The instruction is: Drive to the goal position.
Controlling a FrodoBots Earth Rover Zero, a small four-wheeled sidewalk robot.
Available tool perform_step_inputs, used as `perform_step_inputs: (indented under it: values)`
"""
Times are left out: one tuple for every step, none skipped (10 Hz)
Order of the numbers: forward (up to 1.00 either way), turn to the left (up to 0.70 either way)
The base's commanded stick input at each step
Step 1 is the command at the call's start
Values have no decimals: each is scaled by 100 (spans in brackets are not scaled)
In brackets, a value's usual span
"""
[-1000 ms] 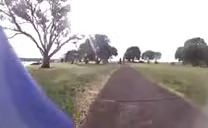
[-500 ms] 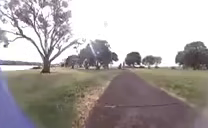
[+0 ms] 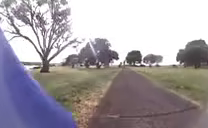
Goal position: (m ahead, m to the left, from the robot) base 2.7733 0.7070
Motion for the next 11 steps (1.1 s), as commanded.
perform_step_inputs:
  values:
    - [70,-3]
    - [70,-5]
    - [70,-8]
    - [70,-10]
    - [70,-12]
    - [70,-14]
    - [70,-14]
    - [70,-14]
    - [70,-14]
    - [70,-14]
    - [70,-14]
